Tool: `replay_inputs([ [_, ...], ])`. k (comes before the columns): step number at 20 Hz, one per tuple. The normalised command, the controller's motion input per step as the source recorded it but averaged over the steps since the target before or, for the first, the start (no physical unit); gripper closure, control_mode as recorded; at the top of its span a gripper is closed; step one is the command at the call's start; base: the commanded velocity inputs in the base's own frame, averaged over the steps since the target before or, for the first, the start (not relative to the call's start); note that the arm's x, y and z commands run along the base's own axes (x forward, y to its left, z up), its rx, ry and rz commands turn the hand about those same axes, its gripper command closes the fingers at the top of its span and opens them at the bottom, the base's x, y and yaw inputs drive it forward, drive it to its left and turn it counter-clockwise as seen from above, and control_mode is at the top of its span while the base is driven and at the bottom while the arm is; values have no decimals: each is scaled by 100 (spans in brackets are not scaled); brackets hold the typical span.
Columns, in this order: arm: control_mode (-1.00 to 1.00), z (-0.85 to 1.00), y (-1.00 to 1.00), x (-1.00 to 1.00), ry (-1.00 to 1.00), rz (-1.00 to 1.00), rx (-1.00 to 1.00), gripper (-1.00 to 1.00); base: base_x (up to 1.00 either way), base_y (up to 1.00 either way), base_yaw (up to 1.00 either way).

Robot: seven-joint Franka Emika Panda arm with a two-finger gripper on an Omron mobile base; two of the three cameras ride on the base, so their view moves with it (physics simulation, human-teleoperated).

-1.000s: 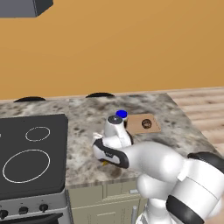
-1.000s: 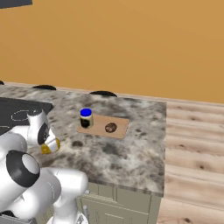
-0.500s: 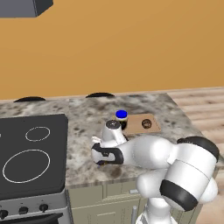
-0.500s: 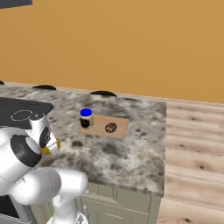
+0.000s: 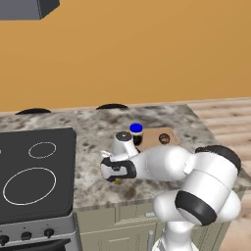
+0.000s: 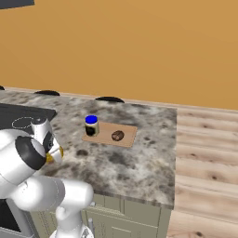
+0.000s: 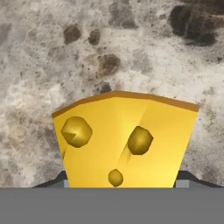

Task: Retrieve the reheated potato from the microwave, then place the potato, cheese, and condiment on the cutting board.

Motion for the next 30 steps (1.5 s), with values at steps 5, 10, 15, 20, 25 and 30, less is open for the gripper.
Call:
replay_inputs([
  [5, -100, 15, -24, -9, 0, 10, 0, 100, 0, 0, 0],
  [10, -100, 22, -51, -4, 0, 17, 0, 100, 0, 0, 0],
  [15, -100, 23, -52, 0, 0, 33, 0, 100, 0, 0, 0],
  [20, -100, 21, -50, 0, 0, 35, 2, 100, 0, 0, 0],
  [25, -100, 21, -51, 8, -1, 29, 6, 100, 0, 0, 0],
  [30, -100, 25, -53, 20, 0, 20, 9, 100, 0, 0, 0],
])
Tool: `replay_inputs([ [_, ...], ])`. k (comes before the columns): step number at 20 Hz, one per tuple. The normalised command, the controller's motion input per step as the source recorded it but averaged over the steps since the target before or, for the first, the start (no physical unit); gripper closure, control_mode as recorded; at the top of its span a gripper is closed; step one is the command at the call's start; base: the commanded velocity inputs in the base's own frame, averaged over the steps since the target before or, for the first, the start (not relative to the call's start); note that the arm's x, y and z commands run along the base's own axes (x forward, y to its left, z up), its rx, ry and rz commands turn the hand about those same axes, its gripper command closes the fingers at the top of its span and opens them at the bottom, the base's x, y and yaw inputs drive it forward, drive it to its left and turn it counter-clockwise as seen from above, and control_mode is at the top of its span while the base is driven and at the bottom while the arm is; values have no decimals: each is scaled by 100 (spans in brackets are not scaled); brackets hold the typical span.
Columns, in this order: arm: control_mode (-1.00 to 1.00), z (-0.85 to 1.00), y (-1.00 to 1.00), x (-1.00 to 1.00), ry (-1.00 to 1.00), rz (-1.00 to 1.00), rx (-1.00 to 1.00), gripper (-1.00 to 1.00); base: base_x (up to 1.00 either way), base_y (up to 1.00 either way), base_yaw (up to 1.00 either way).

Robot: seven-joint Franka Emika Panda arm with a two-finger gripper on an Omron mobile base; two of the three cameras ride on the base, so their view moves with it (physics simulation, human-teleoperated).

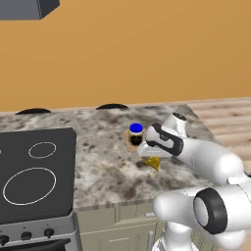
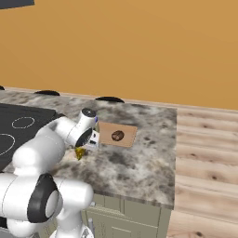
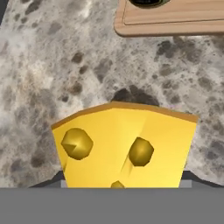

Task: Retrieve the reheated potato from the microwave, then place the potato, cheese, and condiment on the cutting board.

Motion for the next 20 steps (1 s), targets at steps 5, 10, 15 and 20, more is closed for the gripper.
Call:
replay_inputs([
  [5, -100, 28, -50, 20, -1, 15, 13, 100, 0, 0, 0],
  [10, -100, 28, -36, 21, 0, 1, 10, 100, 0, 0, 0],
  [15, -100, 32, -15, 25, -4, 0, 3, 100, 0, 0, 0],
  [20, -100, 27, -11, 18, -2, -2, -1, 100, 0, 0, 0],
])
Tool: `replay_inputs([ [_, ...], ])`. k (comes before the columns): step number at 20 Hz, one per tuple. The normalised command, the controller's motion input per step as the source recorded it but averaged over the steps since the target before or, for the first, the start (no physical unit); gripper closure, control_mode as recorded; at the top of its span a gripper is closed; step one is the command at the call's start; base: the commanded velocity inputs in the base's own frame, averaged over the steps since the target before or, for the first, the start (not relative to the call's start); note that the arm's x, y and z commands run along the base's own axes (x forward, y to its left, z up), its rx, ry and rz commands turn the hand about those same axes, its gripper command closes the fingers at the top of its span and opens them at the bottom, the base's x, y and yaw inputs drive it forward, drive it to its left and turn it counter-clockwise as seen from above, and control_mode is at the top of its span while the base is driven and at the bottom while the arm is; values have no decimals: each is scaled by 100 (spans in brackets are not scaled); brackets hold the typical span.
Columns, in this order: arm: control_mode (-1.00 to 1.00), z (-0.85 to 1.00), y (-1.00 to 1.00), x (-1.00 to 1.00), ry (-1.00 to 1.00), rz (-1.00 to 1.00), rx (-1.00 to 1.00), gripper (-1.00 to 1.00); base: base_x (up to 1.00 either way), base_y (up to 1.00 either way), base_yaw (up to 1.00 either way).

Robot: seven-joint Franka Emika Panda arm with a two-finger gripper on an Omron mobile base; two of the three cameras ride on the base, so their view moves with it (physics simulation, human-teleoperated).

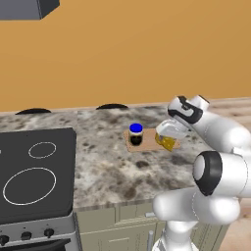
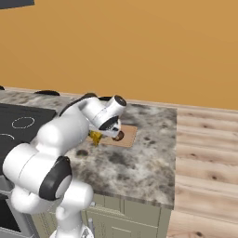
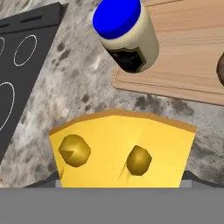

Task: Retrieve the reheated potato from the microwave, then place the potato, cheese, and condiment on the cutting board.

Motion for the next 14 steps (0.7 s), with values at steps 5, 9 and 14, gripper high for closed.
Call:
replay_inputs([
  [5, -100, 9, -15, 32, 0, -10, -5, 100, 0, 0, 0],
  [9, -100, 8, -6, 38, 0, -14, 0, 100, 0, 0, 0],
  [14, -100, 2, -4, 43, 0, -14, 0, 100, 0, 0, 0],
])
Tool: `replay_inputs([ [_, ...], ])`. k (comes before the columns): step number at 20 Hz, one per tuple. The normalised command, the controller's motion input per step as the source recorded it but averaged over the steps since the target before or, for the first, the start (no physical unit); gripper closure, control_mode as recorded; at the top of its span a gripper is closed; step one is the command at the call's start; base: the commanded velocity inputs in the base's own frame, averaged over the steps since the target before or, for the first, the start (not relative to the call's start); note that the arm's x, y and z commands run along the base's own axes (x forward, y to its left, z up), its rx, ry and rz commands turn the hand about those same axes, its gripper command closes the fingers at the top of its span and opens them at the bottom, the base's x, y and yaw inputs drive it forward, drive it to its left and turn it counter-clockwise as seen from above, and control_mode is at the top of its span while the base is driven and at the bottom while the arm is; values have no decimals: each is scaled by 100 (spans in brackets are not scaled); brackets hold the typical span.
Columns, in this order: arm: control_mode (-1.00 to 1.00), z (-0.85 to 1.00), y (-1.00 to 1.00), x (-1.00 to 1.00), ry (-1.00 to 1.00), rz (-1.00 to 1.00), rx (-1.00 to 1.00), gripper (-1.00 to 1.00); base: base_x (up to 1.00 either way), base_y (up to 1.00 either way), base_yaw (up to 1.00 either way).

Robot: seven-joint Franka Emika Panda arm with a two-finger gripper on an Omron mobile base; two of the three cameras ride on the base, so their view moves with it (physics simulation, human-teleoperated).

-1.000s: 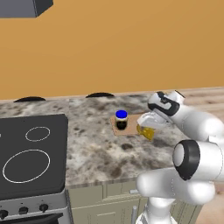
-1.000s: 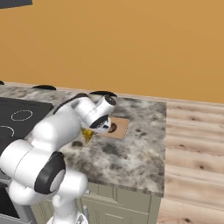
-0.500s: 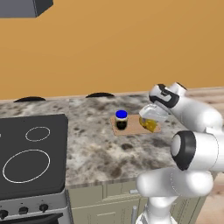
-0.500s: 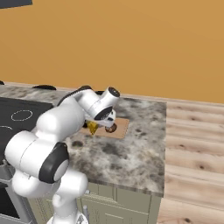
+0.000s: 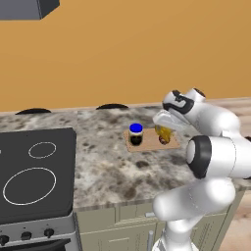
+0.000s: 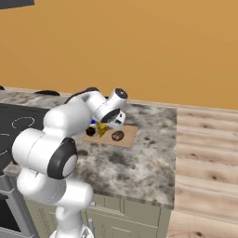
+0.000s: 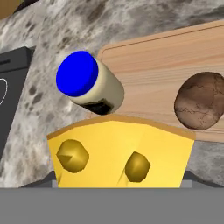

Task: Retrieve the reheated potato from the microwave, then place the potato, cheese, and condiment on the cutting board.

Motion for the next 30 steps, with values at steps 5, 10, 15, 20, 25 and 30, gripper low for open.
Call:
replay_inputs([
  [5, -100, -4, -4, 37, 1, -18, 0, 100, 0, 0, 0],
  [10, -100, -3, -3, 36, 6, -14, 2, 100, 0, 0, 0],
  [15, -100, -12, -6, 25, 11, -7, 2, 100, 0, 0, 0],
  [20, -100, -15, -7, 17, 11, -4, 3, 100, 0, 0, 0],
  [25, -100, -14, -1, 13, 5, -2, 3, 100, 0, 0, 0],
  [30, -100, -18, 1, 2, 0, 0, 1, 100, 0, 0, 0],
])
